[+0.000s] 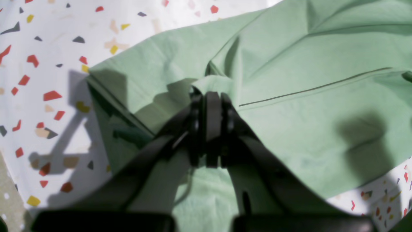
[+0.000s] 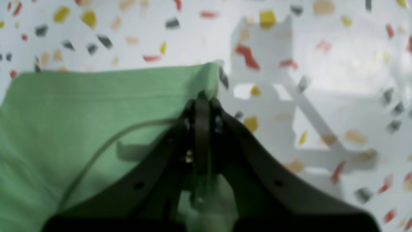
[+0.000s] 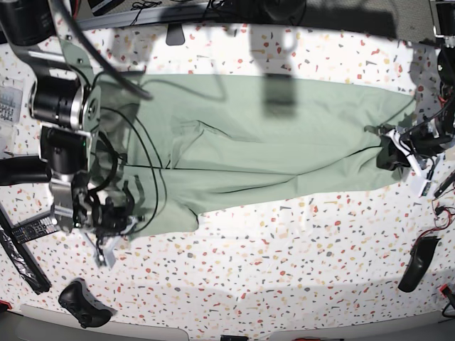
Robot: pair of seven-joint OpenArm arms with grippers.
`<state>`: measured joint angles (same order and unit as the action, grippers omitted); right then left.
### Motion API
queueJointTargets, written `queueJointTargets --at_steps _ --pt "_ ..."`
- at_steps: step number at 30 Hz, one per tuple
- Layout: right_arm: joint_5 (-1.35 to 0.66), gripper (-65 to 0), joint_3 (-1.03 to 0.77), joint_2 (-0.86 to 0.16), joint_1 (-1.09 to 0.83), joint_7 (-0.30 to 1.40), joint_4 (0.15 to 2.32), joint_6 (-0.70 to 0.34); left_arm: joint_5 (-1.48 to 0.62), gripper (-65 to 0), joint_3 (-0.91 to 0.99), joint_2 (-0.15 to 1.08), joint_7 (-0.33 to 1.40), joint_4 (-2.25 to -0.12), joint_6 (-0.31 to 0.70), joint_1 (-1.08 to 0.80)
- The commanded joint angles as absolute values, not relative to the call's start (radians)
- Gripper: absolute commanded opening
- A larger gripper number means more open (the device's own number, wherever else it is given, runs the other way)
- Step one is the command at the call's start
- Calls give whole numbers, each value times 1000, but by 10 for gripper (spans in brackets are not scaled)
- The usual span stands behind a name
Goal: Fold the T-shirt properly
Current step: 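Regrasp the shirt edge with the right gripper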
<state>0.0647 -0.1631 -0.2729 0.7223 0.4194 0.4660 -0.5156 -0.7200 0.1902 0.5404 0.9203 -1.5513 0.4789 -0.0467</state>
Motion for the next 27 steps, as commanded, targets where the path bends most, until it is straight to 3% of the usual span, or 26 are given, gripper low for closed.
queueJointTargets --at_steps 1,8,12,15,20,27 --pt "53 -650 -163 -282 797 395 485 -515 -735 -650 198 557 904 -1568 482 -31" --pt "12 -650 -163 -282 925 500 485 -519 -734 -650 198 557 904 -1568 482 -31" --pt "-97 -650 -163 -281 923 575 505 -698 -734 -650 198 557 904 -1568 482 -31" --pt "-207 -650 -163 -280 900 660 545 -698 -734 -650 198 557 904 -1568 482 -31" --pt "-334 -650 -163 -280 780 782 725 -698 -733 -650 198 557 904 -1568 482 -31" --pt "-488 -650 -165 -281 501 973 1137 -698 -733 -650 198 557 904 -1568 482 -31"
